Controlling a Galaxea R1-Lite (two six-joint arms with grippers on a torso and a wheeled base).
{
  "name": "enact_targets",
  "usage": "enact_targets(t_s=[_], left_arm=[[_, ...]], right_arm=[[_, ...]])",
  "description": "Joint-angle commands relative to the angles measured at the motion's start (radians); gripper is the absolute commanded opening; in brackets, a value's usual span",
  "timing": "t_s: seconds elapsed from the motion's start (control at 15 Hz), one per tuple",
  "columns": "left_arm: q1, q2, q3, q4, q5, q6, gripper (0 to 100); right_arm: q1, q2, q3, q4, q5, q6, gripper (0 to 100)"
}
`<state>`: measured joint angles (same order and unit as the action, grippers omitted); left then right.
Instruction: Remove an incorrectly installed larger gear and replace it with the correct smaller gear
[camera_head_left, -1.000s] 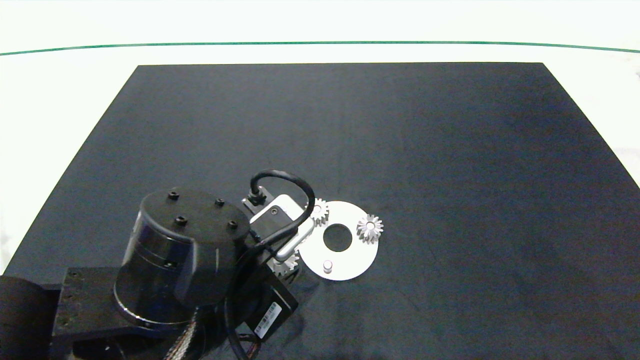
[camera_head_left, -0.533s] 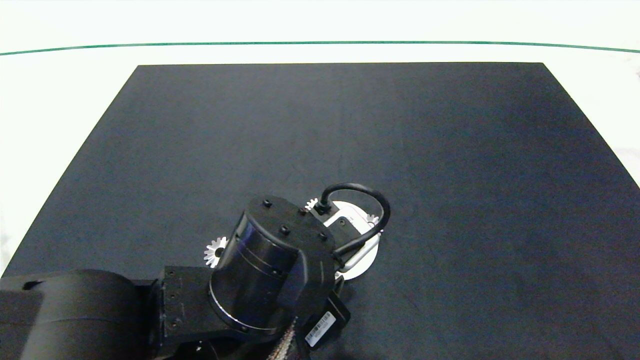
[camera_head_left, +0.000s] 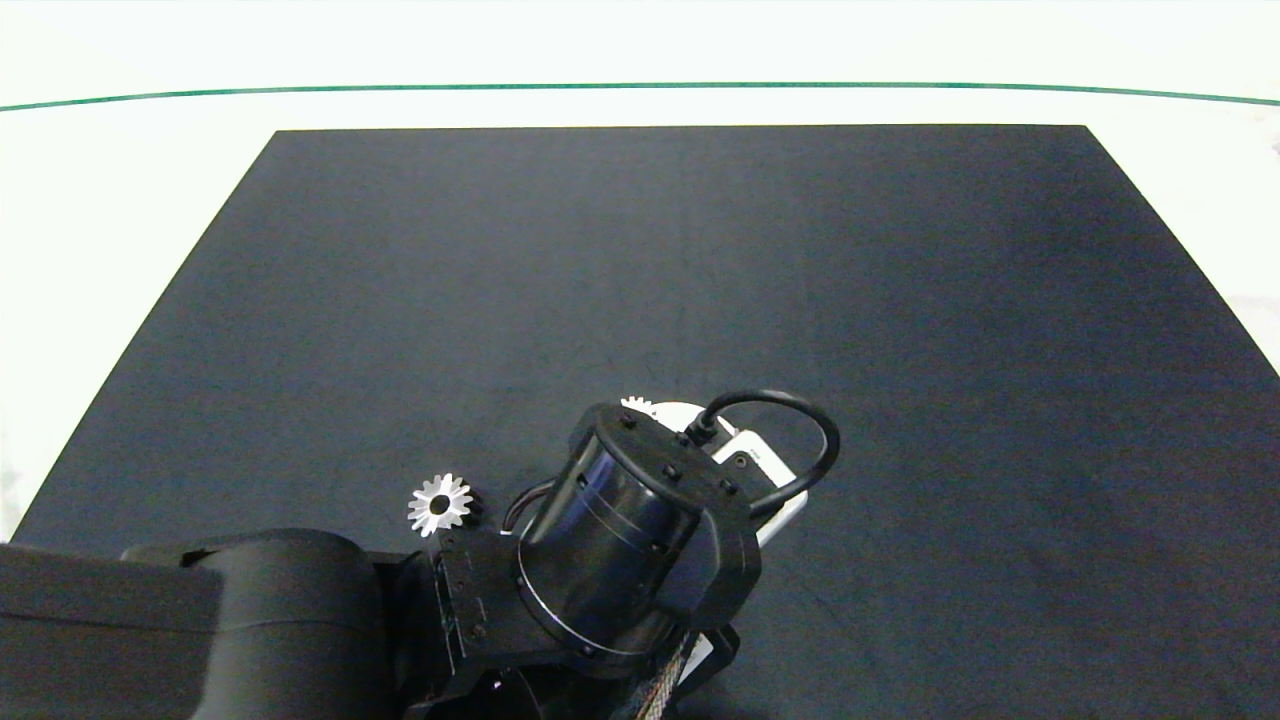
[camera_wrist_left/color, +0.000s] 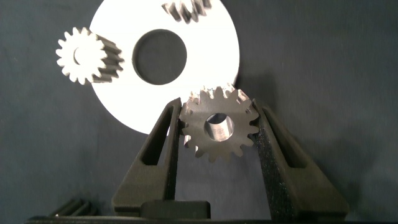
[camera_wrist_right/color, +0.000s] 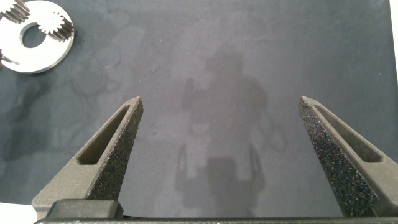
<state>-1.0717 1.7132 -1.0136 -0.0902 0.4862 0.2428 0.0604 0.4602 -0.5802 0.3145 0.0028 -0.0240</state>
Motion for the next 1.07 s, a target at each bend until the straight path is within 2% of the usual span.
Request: enact_targets(t_s=[0.07, 1.07], left_arm=[[0.012, 0.017, -0.019, 0.0, 0.002, 0.001, 10], [0.05, 0.043, -0.013, -0.002, 0.003, 0.007, 10]], right_arm=[[-0.001, 0.002, 0.0, 0.002, 0.0, -0.001, 100], [-0.001, 0.0, 0.002, 0.002, 0.0, -0.001, 100]])
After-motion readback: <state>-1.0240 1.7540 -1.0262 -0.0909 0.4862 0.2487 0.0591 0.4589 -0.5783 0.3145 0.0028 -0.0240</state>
